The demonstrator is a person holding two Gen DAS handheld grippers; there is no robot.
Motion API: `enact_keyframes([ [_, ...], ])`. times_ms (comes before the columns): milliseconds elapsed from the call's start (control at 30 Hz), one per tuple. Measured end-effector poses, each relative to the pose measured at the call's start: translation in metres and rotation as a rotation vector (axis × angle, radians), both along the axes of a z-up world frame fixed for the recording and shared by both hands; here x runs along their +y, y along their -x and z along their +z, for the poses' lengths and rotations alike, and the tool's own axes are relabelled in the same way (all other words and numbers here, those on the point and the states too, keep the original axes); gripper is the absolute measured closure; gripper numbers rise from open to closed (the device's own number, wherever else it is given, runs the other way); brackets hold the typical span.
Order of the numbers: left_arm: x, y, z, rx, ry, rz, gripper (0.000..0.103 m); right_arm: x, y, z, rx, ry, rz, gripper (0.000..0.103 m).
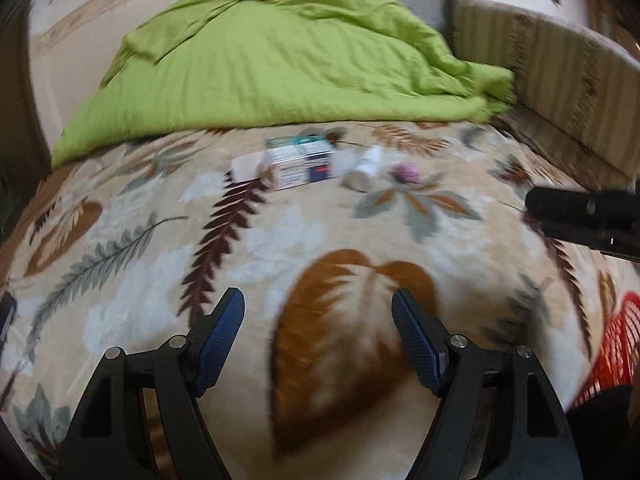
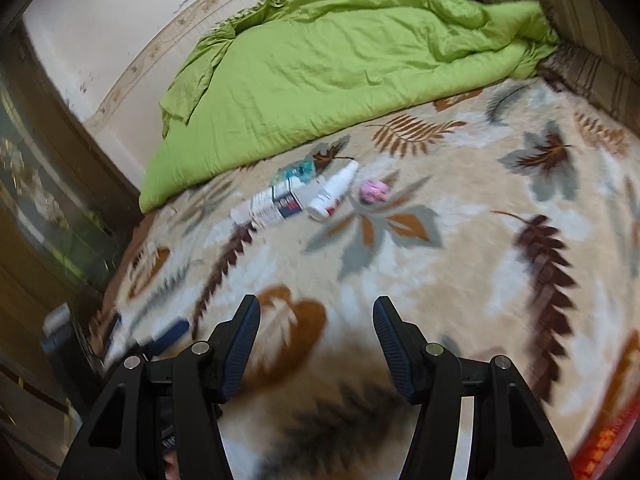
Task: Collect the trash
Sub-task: 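Move both grippers back over the bed, then grasp the white spray bottle with the right gripper while the left grasps the white box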
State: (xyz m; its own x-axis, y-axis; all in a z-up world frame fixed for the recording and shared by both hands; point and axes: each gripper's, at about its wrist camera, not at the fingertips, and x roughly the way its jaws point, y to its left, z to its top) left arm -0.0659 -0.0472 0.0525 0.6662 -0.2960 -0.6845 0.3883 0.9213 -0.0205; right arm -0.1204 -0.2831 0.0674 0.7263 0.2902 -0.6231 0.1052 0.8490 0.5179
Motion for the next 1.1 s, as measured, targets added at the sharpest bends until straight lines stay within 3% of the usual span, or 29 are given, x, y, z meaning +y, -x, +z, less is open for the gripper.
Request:
enact_keyframes([
  [100, 0.016, -0.019, -0.010, 0.016, 0.031, 0.044, 0.028, 0.000, -0.039, -0.002, 0.008, -0.039, 0.006, 0.046],
  [167, 0.023, -0.027, -0.014, 0.024, 0.043, 0.061, 0.028, 0.000, -0.075, -0.009, 0.033, -0.075, 0.003, 0.055],
  [300, 0.028, -0.034, -0.013, 0.015, 0.055, 0.064, 0.028, -0.003, -0.138, -0.032, 0.095, -0.135, -0.034, 0.060],
  [400, 0.028, -0.035, -0.015, 0.025, 0.056, 0.055, 0.028, -0.006, -0.176, -0.052, 0.173, -0.119, -0.095, 0.062],
  [533, 0.029, -0.039, -0.018, 0.047, 0.071, 0.047, 0.028, -0.009, -0.203, -0.071, 0.222, -0.120, -0.132, 0.064],
  [767, 0.032, -0.046, -0.012, 0.067, 0.127, 0.047, 0.028, -0.014, -0.178, -0.065, 0.185, -0.183, -0.100, 0.067],
  [933, 0.030, -0.067, 0.007, 0.034, 0.127, 0.027, 0.028, -0.002, -0.108, -0.040, 0.143, -0.090, -0.078, 0.070],
  [1100, 0.003, -0.125, 0.034, 0.005, 0.082, -0.049, 0.028, 0.017, -0.066, -0.060, 0.194, 0.009, -0.034, 0.071],
])
